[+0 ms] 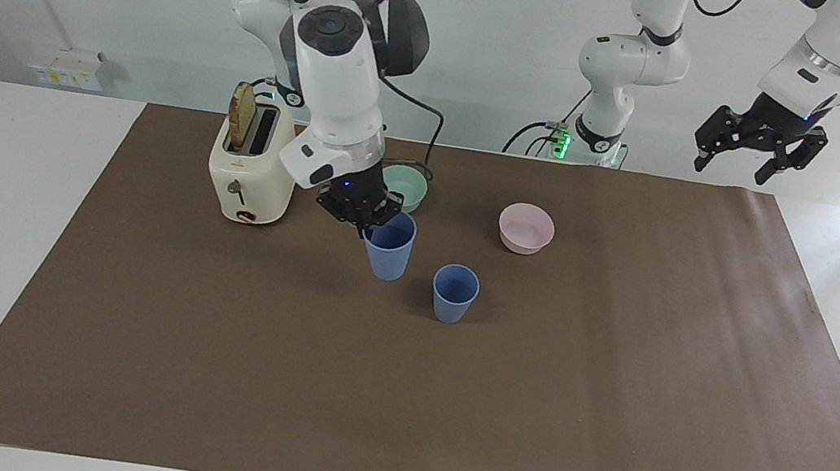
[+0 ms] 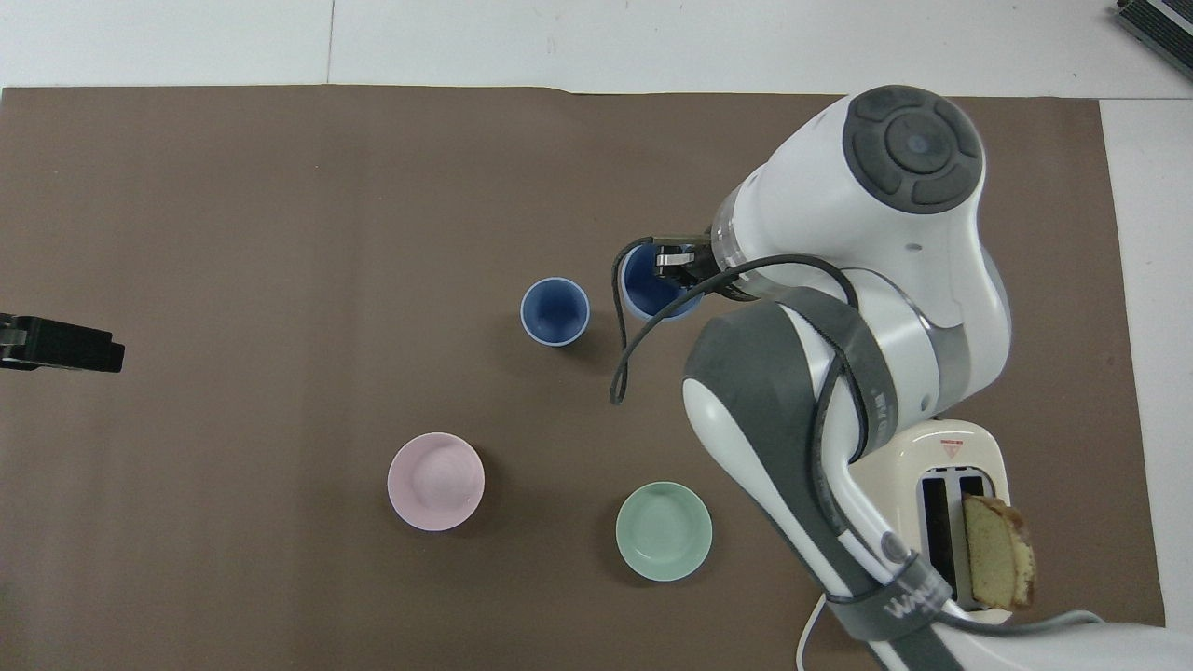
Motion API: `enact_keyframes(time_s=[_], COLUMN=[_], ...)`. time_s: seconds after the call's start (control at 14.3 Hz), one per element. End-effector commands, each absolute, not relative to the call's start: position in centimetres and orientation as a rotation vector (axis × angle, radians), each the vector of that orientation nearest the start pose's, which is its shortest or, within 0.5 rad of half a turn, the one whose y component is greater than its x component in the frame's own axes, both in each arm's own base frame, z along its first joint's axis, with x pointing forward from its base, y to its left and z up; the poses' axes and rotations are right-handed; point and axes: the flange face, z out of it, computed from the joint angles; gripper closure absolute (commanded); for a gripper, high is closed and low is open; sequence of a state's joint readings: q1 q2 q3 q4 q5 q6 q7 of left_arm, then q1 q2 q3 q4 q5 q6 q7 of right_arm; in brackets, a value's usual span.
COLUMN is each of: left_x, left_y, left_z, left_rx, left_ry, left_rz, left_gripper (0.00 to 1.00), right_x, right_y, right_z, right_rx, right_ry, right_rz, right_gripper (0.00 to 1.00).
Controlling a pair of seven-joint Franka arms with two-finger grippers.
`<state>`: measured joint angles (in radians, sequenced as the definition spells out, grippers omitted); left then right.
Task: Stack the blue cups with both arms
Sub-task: 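Carry the blue cup with the right gripper over the placed cup, then lower the held cup into the placed cup and open the right gripper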
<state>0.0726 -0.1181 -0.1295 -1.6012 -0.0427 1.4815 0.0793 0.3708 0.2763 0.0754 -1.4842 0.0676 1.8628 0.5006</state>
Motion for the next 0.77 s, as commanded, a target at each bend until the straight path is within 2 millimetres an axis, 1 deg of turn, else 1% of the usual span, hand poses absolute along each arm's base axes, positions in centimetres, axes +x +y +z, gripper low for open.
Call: enact_keyframes(time_s=[0.0,0.14,0.21,0.28,0.35,0.7], left_x=[50.1,50.1,50.1,50.1,50.1,50.1], left_y=[-3.5,-3.5,-3.5,-3.5,-3.5,-3.5], left_z=[66.5,66.5,66.5,66.4,66.4,66.3], left_rx=[-3.17,-3.17,-3.171,-3.17,-3.17,-3.17], left_ry=[0.215,0.215,0.215,0.215,0.215,0.215], left_rz=[0.016,0.011,0.013,0.015,0.018,0.023], left_gripper=[0.0,0.0,0.0,0.0,0.0,0.0], right_x=[58.7,58.3,57.8,57.0,56.8,57.4], right_y=[30.9,31.9,33.1,35.4,36.6,36.3], right_z=[53.7,53.8,53.4,51.6,50.5,49.9], right_rx=[-3.008,-2.997,-2.997,-3.013,-3.017,-3.017], right_ry=[0.126,0.113,0.086,0.046,0.047,0.058], right_rz=[-0.092,-0.096,-0.089,-0.053,-0.04,-0.055], right_gripper=[1.0,1.0,1.0,1.0,1.0,1.0])
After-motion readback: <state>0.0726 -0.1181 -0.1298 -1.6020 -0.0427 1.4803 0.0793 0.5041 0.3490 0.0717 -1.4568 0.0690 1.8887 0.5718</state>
